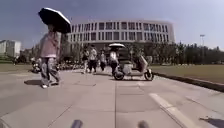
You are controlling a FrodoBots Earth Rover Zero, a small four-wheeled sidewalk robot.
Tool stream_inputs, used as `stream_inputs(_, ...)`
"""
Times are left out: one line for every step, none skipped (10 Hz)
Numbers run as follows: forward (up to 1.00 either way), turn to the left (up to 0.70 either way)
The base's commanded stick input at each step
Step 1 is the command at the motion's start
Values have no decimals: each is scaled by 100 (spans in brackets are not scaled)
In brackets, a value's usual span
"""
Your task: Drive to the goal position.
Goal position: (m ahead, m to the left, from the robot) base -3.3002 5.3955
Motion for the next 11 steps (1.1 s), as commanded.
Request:
stream_inputs(70, 0)
stream_inputs(70, 0)
stream_inputs(70, 0)
stream_inputs(70, 0)
stream_inputs(70, 0)
stream_inputs(70, 0)
stream_inputs(70, 1)
stream_inputs(70, 1)
stream_inputs(70, 2)
stream_inputs(70, 23)
stream_inputs(70, 35)
